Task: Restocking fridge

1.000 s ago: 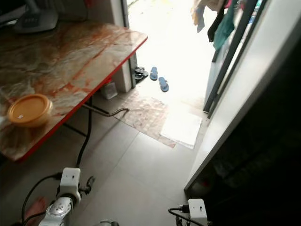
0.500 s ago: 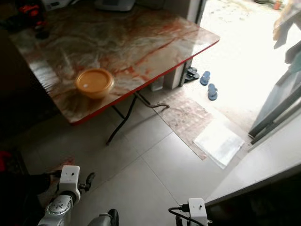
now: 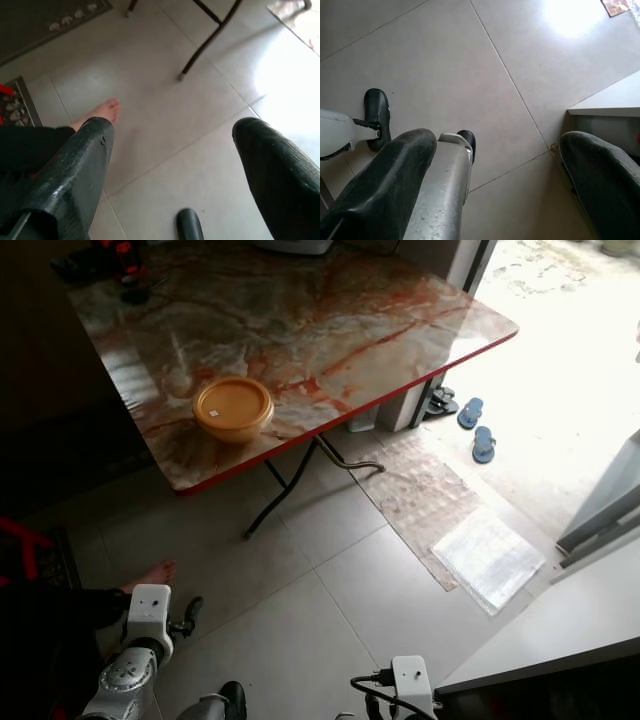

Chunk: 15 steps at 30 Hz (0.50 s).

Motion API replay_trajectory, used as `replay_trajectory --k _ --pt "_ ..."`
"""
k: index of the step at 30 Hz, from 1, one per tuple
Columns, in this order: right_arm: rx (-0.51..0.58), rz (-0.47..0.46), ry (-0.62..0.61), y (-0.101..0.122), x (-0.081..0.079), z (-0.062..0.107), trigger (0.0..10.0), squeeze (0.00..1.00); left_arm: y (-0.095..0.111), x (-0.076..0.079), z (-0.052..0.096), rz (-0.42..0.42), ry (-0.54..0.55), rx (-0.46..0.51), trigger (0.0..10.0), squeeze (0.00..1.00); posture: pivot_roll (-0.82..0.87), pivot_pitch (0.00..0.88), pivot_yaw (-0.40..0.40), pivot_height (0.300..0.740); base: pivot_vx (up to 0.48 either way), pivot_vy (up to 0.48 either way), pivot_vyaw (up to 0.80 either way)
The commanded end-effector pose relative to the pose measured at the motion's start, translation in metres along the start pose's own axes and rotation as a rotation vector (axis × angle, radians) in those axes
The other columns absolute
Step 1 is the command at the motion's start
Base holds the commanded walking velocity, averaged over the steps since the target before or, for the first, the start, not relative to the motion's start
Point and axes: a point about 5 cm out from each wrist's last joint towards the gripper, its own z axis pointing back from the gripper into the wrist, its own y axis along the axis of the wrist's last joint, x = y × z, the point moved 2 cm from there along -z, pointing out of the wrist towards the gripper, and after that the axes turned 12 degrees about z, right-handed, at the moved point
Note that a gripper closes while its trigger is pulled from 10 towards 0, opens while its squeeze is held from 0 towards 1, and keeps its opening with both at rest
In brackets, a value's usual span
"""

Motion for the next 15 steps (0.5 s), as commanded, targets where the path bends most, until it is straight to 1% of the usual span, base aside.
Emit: replay_trajectory --k 1,7,12,15 --pt "-0.029 -0.009 -0.017 -0.01 0.002 0.002 10.0 0.0 -0.009 -0.004 0.005 0.003 0.015 -0.024 10.0 0.0 -0.1 0.205 -0.044 0.74 0.0 0.0 0.8" --pt "-0.034 -0.008 -0.015 -0.012 0.002 0.003 10.0 0.0 -0.008 -0.005 0.004 0.004 0.017 -0.016 10.0 0.0 -0.1 0.203 -0.044 0.74 0.0 0.0 0.8" --pt "-0.04 -0.027 -0.024 -0.013 0.003 0.003 10.0 0.0 -0.002 -0.004 0.003 0.003 0.009 0.015 10.0 0.0 -0.1 0.196 -0.043 0.74 0.0 0.0 0.0" --pt "-0.04 -0.033 -0.028 -0.013 0.003 0.003 10.0 0.0 0.01 -0.005 0.0 0.006 0.004 0.068 10.0 0.0 -0.1 0.191 -0.044 0.74 0.0 0.0 0.0"
